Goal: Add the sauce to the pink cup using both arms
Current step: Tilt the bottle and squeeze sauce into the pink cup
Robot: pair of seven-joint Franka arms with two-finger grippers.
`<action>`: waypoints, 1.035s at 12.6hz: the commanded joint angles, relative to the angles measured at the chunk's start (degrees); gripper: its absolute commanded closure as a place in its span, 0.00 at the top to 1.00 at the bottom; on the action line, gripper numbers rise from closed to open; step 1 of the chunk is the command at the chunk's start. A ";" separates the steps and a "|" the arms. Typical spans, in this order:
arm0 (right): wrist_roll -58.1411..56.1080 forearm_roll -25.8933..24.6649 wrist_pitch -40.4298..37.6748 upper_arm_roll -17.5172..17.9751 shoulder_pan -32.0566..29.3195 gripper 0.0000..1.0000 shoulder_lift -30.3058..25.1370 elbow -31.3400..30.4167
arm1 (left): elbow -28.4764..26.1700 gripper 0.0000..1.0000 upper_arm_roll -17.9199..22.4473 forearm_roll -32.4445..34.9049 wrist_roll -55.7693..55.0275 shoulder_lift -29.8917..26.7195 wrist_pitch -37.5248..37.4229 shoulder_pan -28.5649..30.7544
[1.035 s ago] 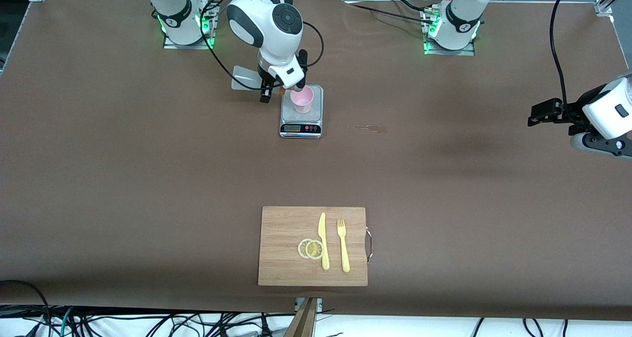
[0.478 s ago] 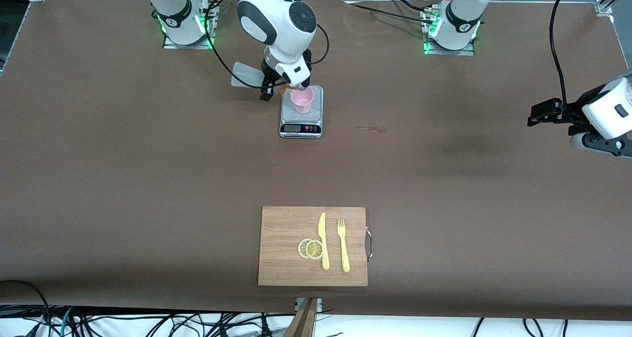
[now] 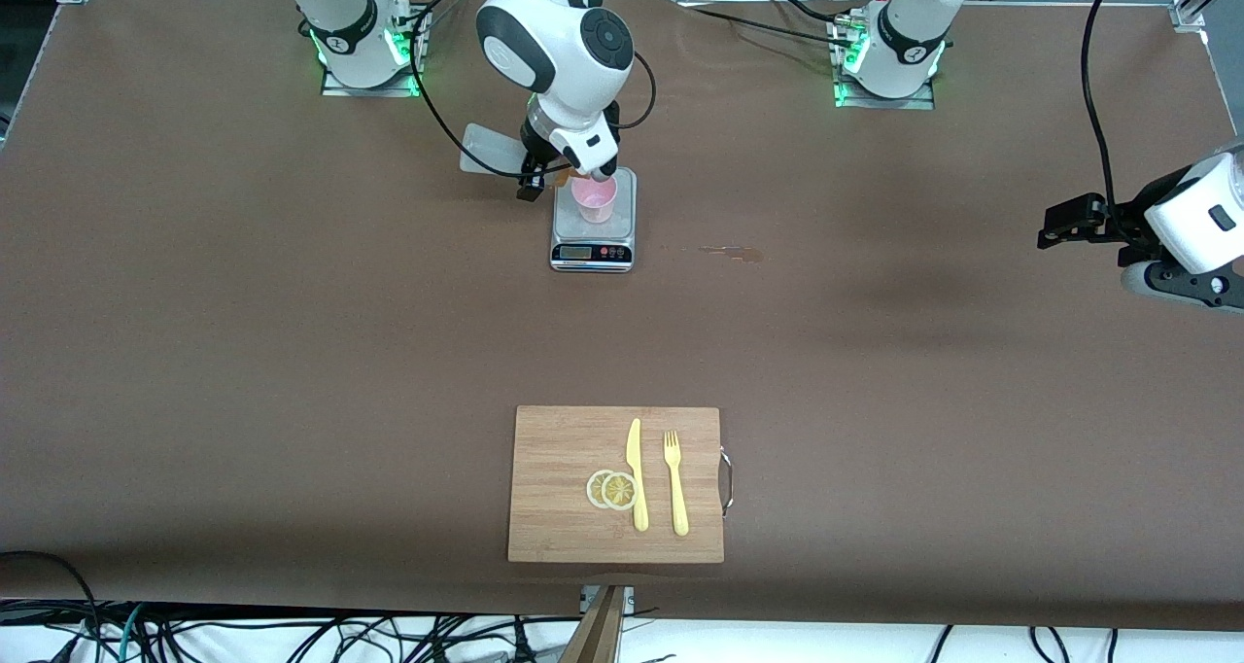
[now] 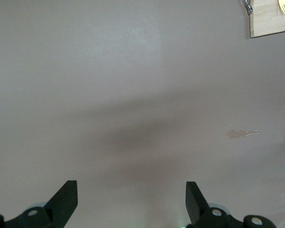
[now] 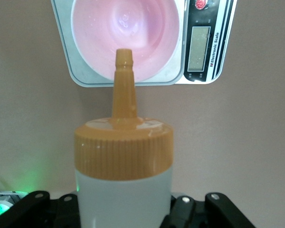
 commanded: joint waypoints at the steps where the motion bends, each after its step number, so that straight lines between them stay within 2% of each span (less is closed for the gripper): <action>1: 0.99 -1.08 -1.74 0.18 0.30 0.28 0.26 1.52 | 2.39 1.00 0.11 0.75 1.17 1.03 -1.52 -0.20; 10: -0.33 -0.81 -1.91 -0.17 -0.57 0.28 -0.26 1.87 | 2.39 1.00 0.11 0.66 1.17 1.20 -1.44 -0.20; 12: -5.06 1.20 -3.39 -0.34 -3.46 0.28 -0.61 3.97 | 2.39 1.00 0.11 0.66 1.17 1.29 -1.43 -0.20; 13: -7.95 4.78 -4.97 -1.13 -4.26 0.29 -0.96 5.55 | 2.39 1.00 0.11 0.75 1.17 1.29 -1.52 -0.20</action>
